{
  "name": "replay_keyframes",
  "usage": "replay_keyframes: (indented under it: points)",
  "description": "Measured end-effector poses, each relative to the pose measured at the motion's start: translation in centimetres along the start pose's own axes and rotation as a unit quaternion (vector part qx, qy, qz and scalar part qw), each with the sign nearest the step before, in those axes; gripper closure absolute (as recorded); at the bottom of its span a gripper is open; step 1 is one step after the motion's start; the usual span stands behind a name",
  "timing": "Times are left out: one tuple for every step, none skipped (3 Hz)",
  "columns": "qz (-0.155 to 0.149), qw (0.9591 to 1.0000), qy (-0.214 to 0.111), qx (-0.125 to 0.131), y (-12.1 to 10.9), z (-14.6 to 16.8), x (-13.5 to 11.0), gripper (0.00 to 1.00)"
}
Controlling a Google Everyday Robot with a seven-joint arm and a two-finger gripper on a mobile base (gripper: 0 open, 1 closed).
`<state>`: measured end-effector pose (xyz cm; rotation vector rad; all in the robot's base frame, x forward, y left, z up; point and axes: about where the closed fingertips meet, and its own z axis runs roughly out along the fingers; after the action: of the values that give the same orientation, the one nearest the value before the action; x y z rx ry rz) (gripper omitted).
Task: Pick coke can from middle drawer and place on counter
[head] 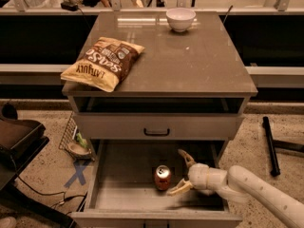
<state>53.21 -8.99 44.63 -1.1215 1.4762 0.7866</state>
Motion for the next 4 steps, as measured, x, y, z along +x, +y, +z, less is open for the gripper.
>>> replay_keyframes:
  points:
    - [-0.002,0.9998,0.008,-0.020,1.1,1.8,1.1,0.18]
    - [0.005,0.9989,0.015,-0.044,2.4,3.6,1.7,0.41]
    - [0.005,0.9988,0.013,-0.046,2.5,3.9,1.6,0.72]
    - [0.005,0.9988,0.013,-0.048,2.6,4.1,1.5,0.95]
